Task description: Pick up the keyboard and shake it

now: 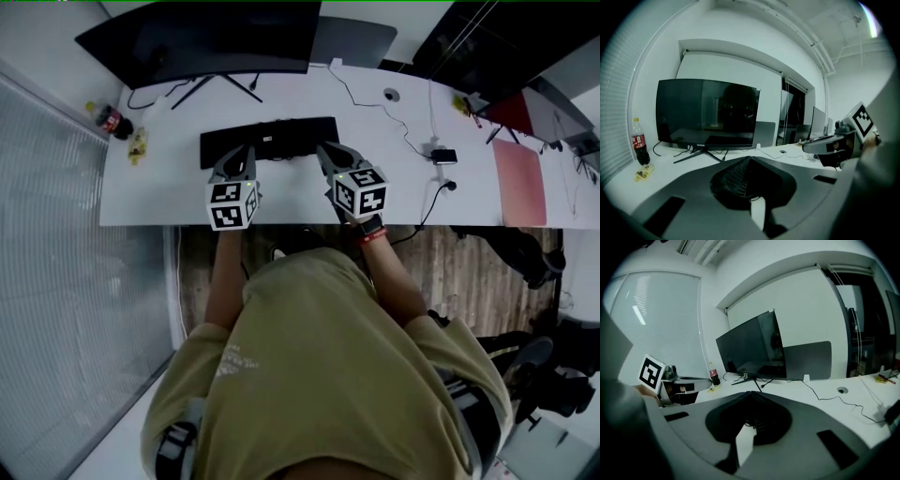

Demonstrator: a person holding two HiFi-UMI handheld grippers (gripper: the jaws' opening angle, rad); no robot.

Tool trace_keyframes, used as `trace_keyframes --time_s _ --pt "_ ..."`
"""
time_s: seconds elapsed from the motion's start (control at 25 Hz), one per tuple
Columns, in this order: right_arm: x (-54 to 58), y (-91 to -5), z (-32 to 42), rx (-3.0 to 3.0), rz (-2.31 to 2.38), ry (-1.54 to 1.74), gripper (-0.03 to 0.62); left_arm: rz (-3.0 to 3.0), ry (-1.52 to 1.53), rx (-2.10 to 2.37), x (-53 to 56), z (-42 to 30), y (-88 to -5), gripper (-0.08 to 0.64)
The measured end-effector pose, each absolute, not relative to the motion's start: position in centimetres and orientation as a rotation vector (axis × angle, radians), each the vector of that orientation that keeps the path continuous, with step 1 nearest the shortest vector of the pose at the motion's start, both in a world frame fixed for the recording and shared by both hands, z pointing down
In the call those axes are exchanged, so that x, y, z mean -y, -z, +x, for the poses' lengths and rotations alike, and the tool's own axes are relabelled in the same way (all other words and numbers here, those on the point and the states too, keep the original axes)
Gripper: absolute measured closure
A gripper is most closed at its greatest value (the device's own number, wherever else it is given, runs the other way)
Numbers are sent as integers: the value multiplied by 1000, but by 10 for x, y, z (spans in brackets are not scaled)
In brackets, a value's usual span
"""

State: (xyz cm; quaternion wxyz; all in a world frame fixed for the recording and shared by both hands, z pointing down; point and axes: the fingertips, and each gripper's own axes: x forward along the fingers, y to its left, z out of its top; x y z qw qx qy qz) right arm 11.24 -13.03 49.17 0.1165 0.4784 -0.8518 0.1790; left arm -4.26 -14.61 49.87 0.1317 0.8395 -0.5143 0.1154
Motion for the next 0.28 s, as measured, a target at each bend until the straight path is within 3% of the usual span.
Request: trace_keyframes --time_s 0.28 --pt "189 -539 142 2432 1164 -525 569 2237 -490 1432 155 -42 -577 540"
